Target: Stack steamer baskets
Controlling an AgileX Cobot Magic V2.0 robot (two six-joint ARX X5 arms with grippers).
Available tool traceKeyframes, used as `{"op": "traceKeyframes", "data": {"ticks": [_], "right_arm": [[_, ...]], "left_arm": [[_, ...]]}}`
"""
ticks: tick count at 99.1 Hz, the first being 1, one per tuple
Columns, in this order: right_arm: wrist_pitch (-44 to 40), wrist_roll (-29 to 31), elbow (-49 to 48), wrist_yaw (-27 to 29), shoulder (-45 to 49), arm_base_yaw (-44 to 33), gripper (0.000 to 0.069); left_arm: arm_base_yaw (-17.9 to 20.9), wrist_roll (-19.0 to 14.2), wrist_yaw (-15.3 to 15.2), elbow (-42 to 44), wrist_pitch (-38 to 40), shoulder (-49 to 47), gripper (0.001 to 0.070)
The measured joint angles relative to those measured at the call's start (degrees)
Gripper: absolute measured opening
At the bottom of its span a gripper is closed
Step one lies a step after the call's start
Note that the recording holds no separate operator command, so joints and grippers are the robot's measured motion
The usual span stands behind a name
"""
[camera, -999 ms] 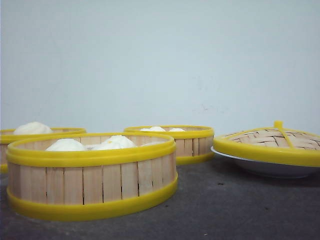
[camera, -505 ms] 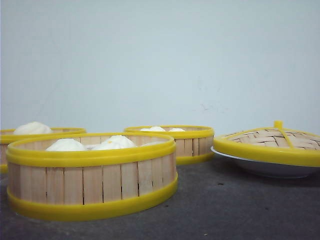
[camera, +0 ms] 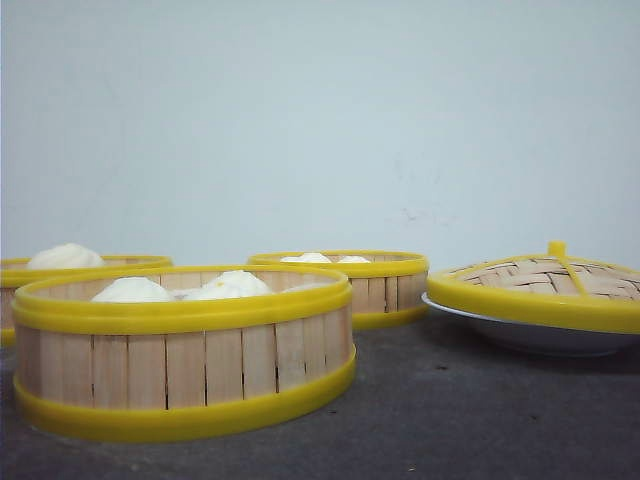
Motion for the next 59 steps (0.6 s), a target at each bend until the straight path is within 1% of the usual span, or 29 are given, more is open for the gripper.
{"op": "traceKeyframes", "data": {"ticks": [11,48,59], "right_arm": [[0.02,2.49,0.00,-1.75,0.00,0.00,0.0013],[0.00,9.20,0.00,-1.36,0.02,0.00,0.0010],[0.00,10.21,0.00,-1.31,0.02,0.00,0.0010]], "left_arm": [[0.00,0.00,0.00,0.00,0.00,0.00,0.0018],[0.00,0.00,0.00,0.00,0.00,0.00,0.0018],[0.00,0.00,0.00,0.00,0.00,0.00,0.0018]]}}
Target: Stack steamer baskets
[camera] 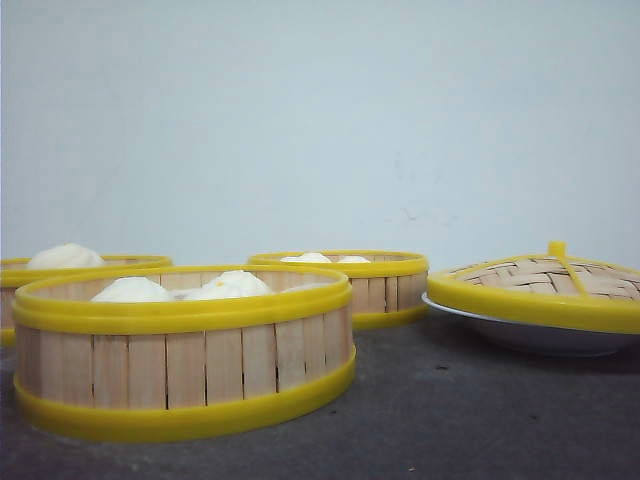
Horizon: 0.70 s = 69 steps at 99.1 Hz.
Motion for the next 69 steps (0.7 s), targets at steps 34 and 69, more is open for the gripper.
{"op": "traceKeyframes", "data": {"ticks": [34,69], "right_arm": [[-2.73,3.15,0.96,1.86,0.00,0.00,0.0009],[-9.29,6.32,20.33,5.75,7.61,0.59,0.0008]], "left_arm": [[0.00,-5.75,1.33,-0.11,1.09,0.00,0.0018],[0.00,-13.99,1.33,18.51,-5.03,6.75,0.0018]]}}
